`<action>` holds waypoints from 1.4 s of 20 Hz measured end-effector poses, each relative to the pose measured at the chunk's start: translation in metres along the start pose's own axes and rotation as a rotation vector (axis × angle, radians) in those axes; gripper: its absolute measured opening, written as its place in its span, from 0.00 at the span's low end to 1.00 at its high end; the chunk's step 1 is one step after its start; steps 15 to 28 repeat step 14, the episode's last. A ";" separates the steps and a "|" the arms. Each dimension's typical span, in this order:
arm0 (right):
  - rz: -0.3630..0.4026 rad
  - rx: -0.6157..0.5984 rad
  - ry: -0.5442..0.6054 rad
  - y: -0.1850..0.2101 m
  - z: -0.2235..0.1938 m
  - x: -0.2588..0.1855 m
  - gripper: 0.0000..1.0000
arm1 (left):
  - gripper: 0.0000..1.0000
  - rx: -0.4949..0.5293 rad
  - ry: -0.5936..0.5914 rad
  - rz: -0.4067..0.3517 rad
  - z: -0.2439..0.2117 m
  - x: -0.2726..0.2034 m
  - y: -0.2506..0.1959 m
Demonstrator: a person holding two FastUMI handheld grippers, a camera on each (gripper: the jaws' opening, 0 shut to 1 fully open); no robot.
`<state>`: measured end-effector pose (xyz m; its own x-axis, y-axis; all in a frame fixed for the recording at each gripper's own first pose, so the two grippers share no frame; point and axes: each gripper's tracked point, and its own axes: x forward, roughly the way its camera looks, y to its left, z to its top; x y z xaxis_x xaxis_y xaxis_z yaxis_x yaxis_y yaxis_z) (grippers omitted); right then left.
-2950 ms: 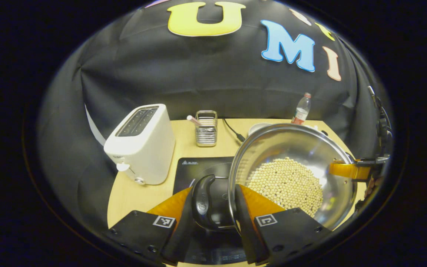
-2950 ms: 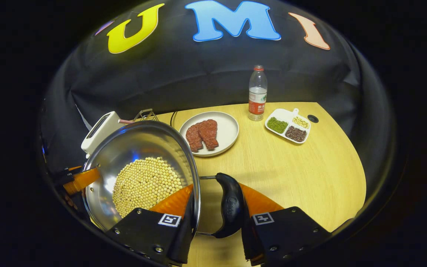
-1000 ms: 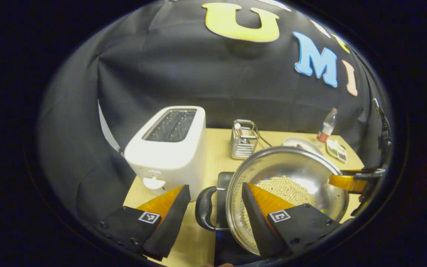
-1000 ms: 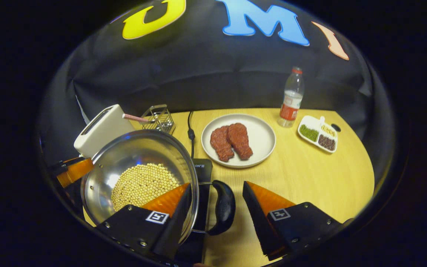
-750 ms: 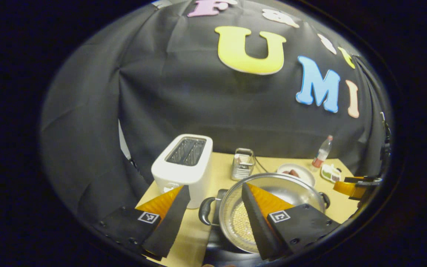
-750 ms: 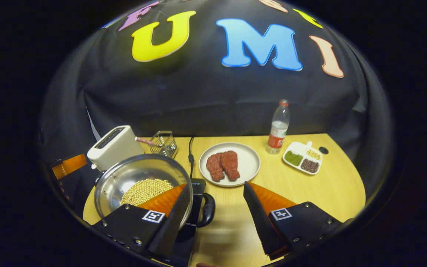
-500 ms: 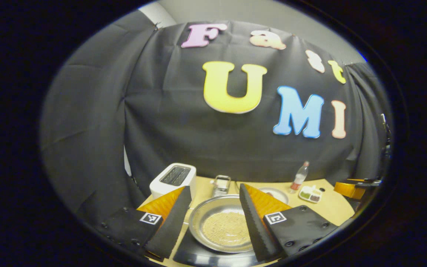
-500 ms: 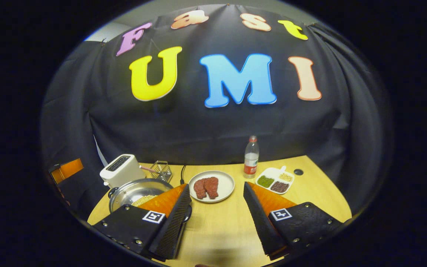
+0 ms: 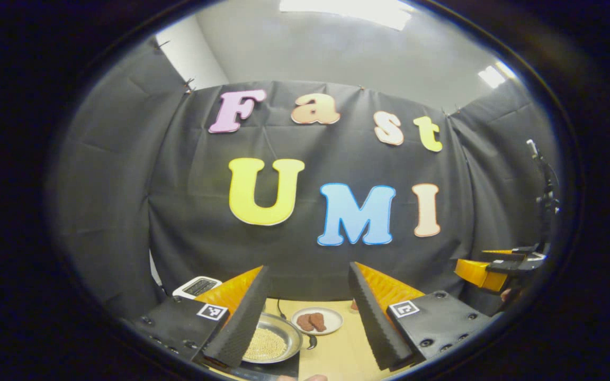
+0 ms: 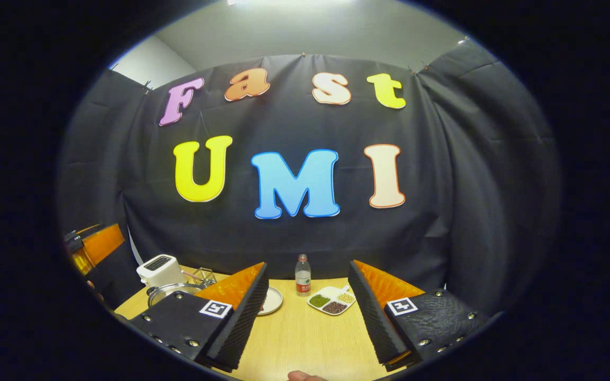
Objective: First push the handle of the pot to place it horizontally, then grasp the pot with both hands and set it on the induction cooktop.
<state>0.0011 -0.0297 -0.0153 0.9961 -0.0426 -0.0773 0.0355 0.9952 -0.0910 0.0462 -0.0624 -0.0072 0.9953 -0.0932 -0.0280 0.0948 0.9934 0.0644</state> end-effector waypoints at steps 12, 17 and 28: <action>-0.009 0.055 -0.010 -0.006 0.009 -0.030 0.98 | 0.99 -0.029 0.008 0.013 0.037 -0.058 -0.002; -0.028 0.068 -0.012 -0.006 0.011 -0.033 0.98 | 0.95 -0.022 -0.014 0.002 0.045 -0.060 0.006; -0.028 0.068 -0.012 -0.006 0.011 -0.033 0.98 | 0.95 -0.022 -0.014 0.002 0.045 -0.060 0.006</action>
